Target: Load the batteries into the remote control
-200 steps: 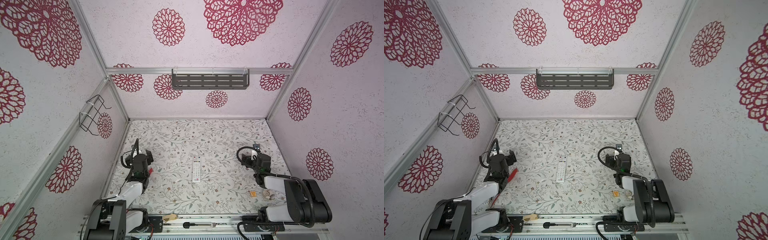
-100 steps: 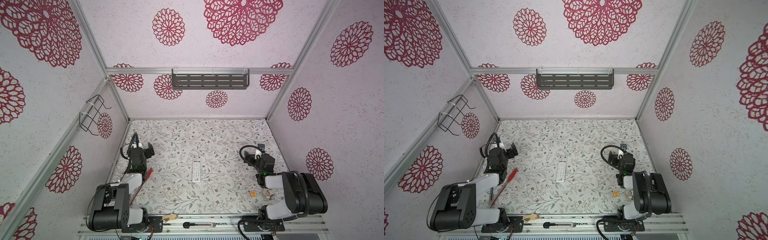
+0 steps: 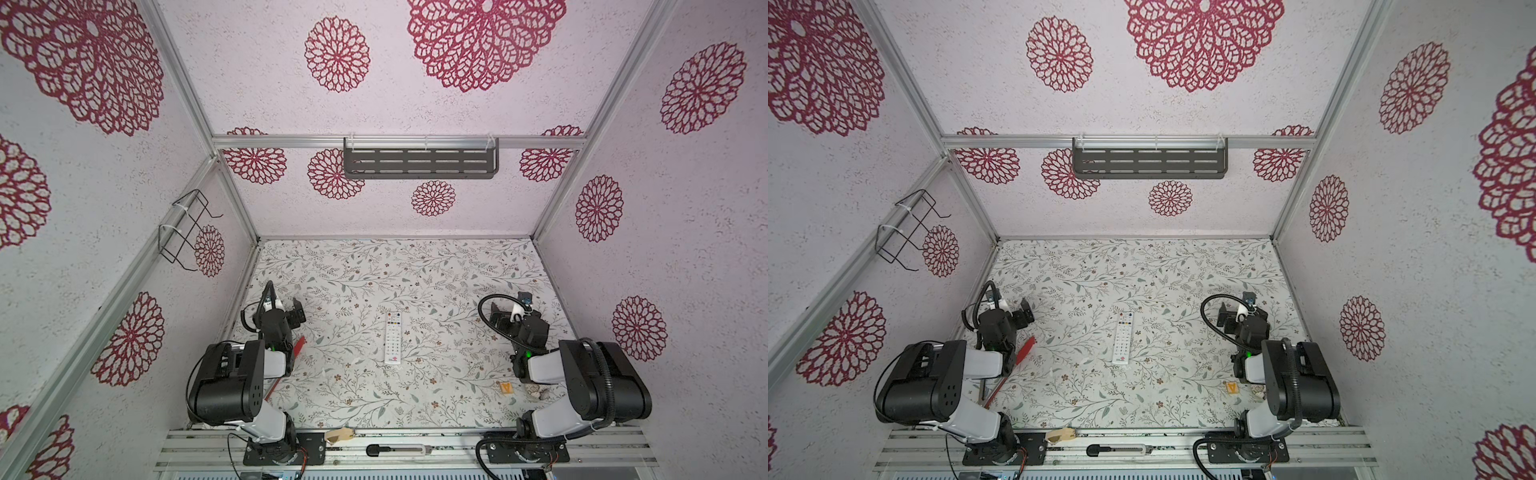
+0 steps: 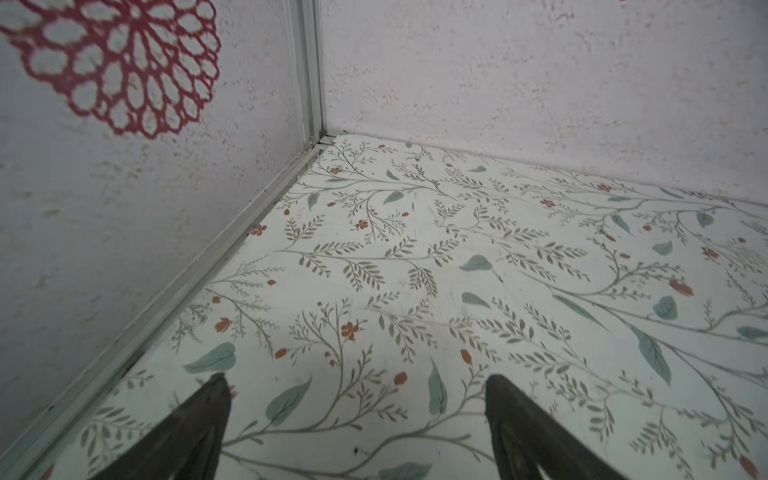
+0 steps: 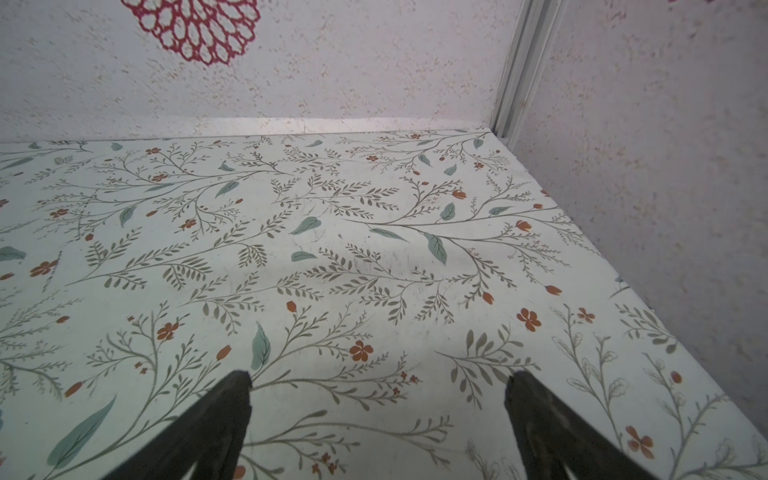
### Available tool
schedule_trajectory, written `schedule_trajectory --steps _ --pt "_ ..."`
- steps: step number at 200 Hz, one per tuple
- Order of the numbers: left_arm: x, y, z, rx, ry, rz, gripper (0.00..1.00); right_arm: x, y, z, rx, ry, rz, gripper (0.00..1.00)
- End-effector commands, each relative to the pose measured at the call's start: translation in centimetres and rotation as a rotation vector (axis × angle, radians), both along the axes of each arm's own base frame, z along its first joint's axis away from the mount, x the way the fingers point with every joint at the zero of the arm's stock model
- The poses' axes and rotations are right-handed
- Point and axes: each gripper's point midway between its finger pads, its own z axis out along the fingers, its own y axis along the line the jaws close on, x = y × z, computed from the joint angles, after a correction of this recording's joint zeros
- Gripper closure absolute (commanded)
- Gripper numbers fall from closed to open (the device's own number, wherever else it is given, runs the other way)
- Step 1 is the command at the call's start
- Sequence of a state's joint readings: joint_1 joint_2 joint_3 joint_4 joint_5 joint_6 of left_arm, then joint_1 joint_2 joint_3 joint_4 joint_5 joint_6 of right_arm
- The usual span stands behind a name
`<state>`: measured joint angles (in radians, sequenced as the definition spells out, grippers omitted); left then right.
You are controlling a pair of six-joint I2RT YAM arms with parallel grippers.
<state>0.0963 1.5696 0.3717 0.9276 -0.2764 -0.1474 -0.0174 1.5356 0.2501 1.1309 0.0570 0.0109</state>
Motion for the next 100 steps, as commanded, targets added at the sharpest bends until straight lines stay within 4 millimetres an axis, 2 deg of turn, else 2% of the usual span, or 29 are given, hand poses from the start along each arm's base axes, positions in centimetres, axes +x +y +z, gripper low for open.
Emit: schedule_trajectory --steps 1,100 --pt "0.65 0.85 1.59 0.018 -0.040 0.041 0.03 0.58 0.06 1.76 -0.001 -0.067 -0.010 0.01" --pt "0.62 0.83 1.70 0.020 -0.043 0.042 0.03 0.64 0.12 1.71 -0.006 -0.063 -0.013 0.01"
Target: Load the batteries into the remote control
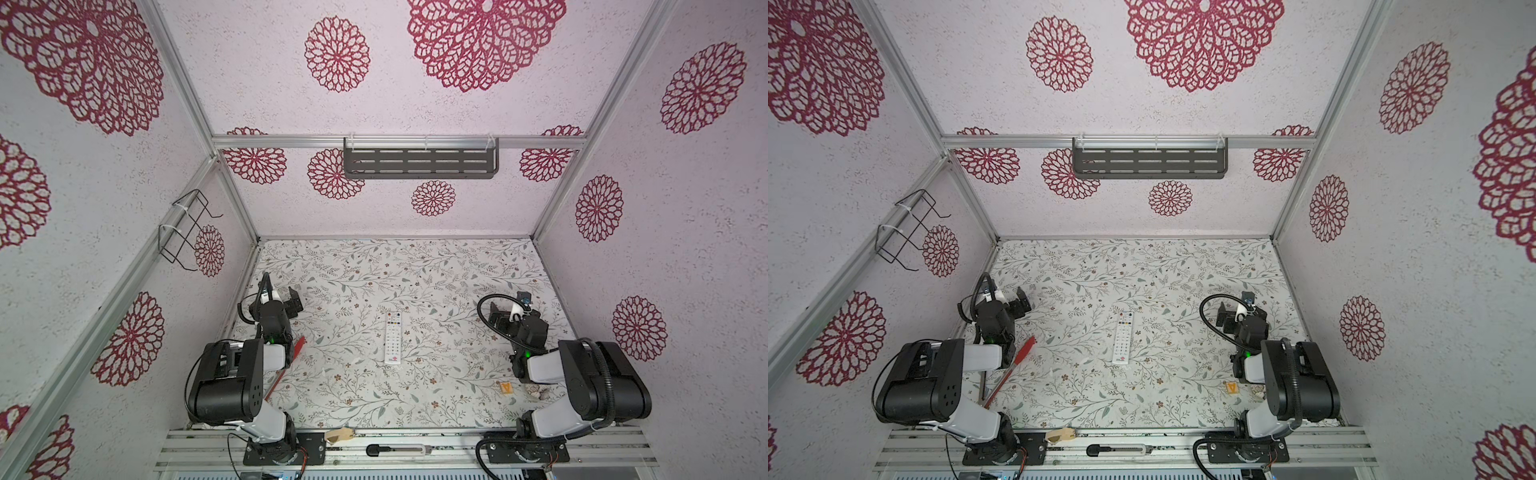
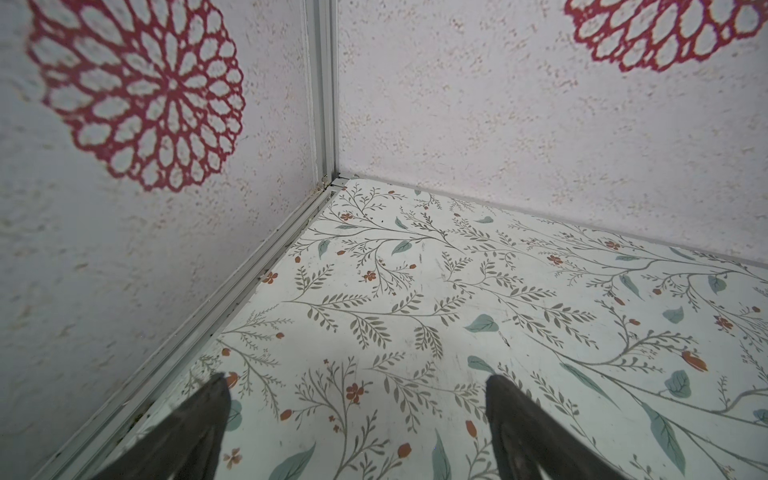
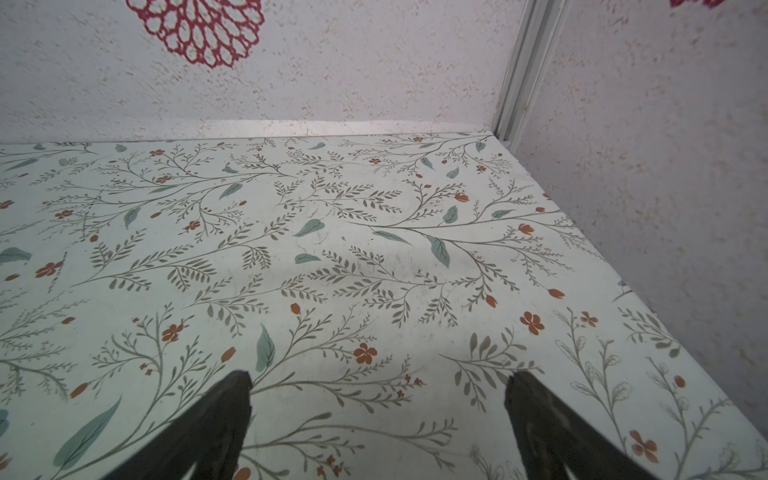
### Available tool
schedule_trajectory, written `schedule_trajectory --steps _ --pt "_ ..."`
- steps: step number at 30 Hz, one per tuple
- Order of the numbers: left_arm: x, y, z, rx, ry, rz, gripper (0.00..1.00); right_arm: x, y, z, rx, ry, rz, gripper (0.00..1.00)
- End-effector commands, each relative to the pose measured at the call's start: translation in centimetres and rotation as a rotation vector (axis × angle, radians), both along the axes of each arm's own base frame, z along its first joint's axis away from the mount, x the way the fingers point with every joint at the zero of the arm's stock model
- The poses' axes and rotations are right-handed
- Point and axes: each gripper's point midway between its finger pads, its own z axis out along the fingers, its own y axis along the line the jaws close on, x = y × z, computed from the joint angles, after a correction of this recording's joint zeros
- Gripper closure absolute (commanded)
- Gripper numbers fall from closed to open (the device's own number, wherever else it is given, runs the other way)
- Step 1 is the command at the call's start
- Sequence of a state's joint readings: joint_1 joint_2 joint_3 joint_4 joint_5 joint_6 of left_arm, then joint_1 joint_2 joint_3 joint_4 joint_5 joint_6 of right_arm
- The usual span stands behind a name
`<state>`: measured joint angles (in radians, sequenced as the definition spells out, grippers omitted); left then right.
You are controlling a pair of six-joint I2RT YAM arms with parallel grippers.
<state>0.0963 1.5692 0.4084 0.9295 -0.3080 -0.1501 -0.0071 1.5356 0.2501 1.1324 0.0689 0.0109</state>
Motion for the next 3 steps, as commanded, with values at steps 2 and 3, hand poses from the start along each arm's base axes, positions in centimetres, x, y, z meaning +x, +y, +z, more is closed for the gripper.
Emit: schedule_trajectory --steps 2,3 --pt "-0.13 0.22 0.21 0.011 -0.004 0.010 0.03 0.60 -0.08 1.70 -0.003 -0.064 -0.013 0.01" --pt "-0.13 0.22 0.23 0.010 -0.004 0.009 0.03 0.57 -0.06 1.72 -0.002 -0.064 -0.012 0.01"
